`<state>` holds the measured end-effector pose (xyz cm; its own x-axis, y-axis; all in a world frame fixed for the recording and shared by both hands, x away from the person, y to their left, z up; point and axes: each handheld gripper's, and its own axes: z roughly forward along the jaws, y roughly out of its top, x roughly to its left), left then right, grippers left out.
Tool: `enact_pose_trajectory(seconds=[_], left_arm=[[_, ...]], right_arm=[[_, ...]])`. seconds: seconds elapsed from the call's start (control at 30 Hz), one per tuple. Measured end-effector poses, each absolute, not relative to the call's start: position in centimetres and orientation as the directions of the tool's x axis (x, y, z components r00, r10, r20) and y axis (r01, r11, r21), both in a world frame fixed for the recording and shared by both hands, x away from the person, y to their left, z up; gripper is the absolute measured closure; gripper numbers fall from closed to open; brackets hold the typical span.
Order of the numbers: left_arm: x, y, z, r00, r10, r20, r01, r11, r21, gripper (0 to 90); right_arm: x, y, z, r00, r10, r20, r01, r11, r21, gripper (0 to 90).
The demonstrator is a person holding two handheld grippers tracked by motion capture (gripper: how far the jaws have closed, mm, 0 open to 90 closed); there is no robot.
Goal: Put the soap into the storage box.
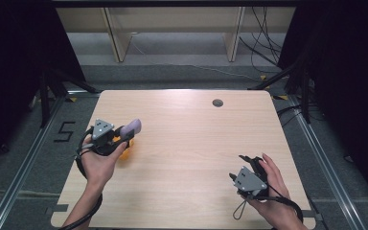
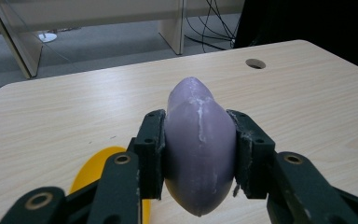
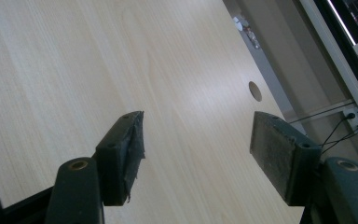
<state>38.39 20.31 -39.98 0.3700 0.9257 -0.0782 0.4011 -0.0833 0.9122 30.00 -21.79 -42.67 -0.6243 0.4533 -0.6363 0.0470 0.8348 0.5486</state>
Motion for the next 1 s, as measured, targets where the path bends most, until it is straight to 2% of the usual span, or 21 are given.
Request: enact_pose_trajectory(seconds=[1.0], left_arm=[[39.3, 22.5, -41.8, 0.273, 0.96, -0.059, 0.416, -0.063, 0.907, 58.9]], right_arm=[[29.9, -21.8, -42.8, -0.625, 0.463, -0.629, 0.058, 0.83, 0.554, 35.7]])
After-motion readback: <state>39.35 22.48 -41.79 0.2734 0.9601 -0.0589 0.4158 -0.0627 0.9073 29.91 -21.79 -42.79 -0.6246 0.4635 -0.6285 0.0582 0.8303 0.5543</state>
